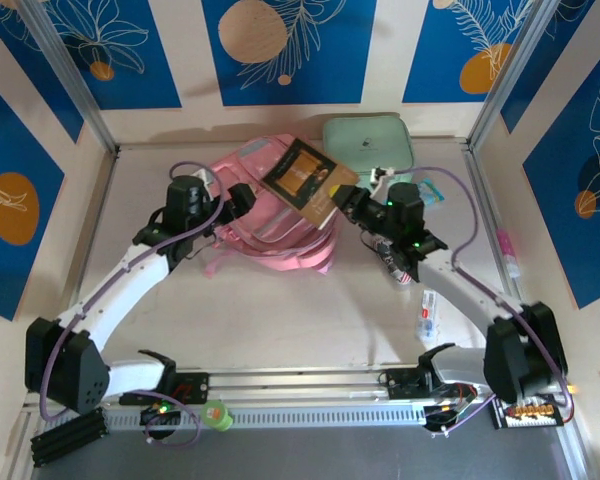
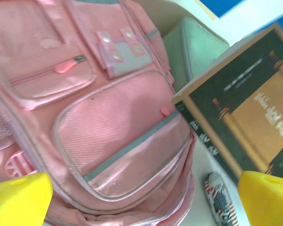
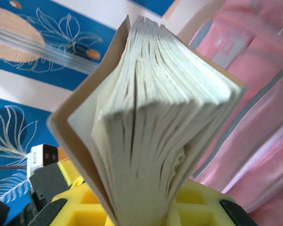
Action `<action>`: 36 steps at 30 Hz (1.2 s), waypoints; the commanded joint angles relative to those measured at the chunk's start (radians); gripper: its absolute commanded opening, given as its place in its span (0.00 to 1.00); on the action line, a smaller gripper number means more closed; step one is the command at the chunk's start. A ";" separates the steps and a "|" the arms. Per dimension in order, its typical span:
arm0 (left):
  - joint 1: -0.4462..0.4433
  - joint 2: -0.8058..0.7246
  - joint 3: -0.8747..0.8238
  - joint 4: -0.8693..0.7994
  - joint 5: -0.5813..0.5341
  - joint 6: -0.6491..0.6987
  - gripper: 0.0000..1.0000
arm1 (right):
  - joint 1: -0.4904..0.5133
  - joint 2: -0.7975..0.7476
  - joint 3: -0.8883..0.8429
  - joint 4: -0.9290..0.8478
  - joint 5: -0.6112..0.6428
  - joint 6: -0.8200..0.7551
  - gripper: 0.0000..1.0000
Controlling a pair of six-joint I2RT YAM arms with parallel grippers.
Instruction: Pack the student bag
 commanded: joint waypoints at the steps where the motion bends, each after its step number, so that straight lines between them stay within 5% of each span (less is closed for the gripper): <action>1: -0.080 0.069 0.084 -0.098 -0.030 0.220 1.00 | -0.062 -0.113 -0.017 -0.111 0.063 -0.161 0.11; 6: -0.198 0.240 0.232 -0.166 -0.092 0.428 1.00 | -0.200 -0.231 -0.016 -0.275 0.110 -0.272 0.11; 15: -0.305 0.550 0.541 -0.383 -0.290 0.646 0.97 | -0.335 -0.321 -0.089 -0.305 -0.015 -0.263 0.12; 25: -0.329 0.803 0.793 -0.597 -0.349 0.730 0.73 | -0.367 -0.331 -0.144 -0.304 -0.033 -0.202 0.12; 36: -0.337 0.956 0.982 -0.713 -0.500 0.653 0.47 | -0.365 -0.311 -0.164 -0.267 -0.070 -0.166 0.14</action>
